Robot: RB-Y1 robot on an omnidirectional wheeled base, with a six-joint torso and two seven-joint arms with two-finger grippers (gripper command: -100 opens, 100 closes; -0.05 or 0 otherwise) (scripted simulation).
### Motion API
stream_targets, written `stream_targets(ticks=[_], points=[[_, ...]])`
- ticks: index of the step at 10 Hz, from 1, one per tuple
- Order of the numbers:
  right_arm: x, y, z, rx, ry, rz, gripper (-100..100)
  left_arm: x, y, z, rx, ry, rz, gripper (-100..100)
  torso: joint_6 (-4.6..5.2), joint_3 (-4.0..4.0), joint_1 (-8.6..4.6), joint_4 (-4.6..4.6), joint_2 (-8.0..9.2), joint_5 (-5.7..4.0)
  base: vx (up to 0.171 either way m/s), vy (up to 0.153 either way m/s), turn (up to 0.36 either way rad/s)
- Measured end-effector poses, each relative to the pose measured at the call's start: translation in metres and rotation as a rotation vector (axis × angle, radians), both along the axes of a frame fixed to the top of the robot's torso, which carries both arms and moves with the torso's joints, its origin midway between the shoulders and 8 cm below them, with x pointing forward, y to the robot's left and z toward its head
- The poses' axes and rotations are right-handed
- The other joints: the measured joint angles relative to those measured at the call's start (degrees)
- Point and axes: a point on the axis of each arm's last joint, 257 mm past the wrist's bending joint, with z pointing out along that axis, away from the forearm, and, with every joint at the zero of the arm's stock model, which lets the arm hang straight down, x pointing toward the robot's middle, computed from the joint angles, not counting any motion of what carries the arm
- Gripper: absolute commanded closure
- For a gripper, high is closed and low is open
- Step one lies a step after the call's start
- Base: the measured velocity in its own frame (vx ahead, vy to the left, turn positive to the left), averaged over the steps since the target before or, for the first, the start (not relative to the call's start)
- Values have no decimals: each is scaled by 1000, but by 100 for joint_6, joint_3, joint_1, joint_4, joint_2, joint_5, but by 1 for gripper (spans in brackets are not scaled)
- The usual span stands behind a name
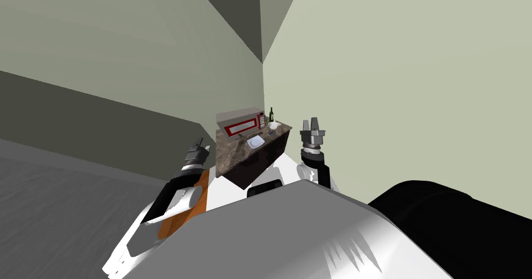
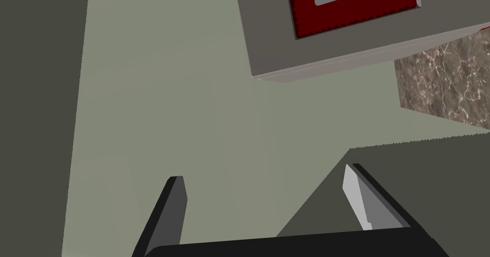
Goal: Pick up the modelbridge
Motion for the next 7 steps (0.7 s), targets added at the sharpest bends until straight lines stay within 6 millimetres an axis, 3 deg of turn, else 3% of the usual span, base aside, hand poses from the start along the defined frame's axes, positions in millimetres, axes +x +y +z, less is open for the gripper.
stream_targets(ticks=[7], points=[[0, 0, 0, 0, 0, 0, 0, 17, 39, -28, -30, 158, 40, -100, -1, -2, -1, -1, -3, 0, -7, -22, -82]])
